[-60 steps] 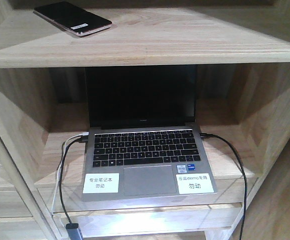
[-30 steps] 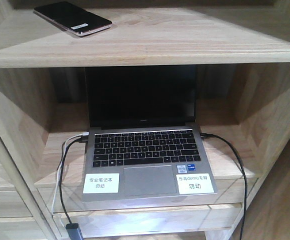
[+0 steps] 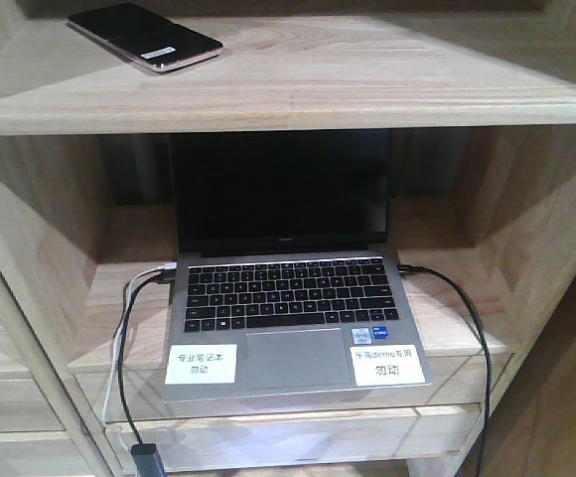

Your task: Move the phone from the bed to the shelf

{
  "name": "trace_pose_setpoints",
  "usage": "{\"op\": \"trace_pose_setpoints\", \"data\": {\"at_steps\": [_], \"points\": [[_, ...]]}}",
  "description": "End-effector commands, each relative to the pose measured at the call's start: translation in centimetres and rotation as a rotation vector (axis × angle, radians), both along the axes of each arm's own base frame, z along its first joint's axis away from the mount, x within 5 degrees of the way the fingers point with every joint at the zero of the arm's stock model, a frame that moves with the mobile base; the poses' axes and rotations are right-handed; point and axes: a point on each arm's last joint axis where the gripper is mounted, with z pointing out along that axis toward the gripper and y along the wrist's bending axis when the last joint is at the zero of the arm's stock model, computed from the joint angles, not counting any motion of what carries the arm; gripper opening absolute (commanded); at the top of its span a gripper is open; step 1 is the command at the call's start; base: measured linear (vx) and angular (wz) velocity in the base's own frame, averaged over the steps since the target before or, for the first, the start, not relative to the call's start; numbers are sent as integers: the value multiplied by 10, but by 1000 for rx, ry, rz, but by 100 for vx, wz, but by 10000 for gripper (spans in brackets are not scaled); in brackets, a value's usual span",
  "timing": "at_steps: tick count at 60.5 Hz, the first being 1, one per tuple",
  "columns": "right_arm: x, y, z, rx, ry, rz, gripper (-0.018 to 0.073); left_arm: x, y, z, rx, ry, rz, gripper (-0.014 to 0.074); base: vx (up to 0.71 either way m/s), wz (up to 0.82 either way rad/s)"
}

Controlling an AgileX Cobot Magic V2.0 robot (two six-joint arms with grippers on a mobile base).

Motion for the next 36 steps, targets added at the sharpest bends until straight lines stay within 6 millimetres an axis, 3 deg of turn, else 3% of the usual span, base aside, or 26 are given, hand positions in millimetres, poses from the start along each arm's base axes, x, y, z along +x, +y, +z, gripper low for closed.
{"op": "trace_pose_setpoints", "data": {"at_steps": [1,36], "points": [[-1,-1,6,-17,-82,-10,-9,-1,0,15,-15,-107,-4,1,0,0],[-1,-1,6,-17,-81,-10,-9,-1,0,15,-15,-107,-4,1,0,0]]}}
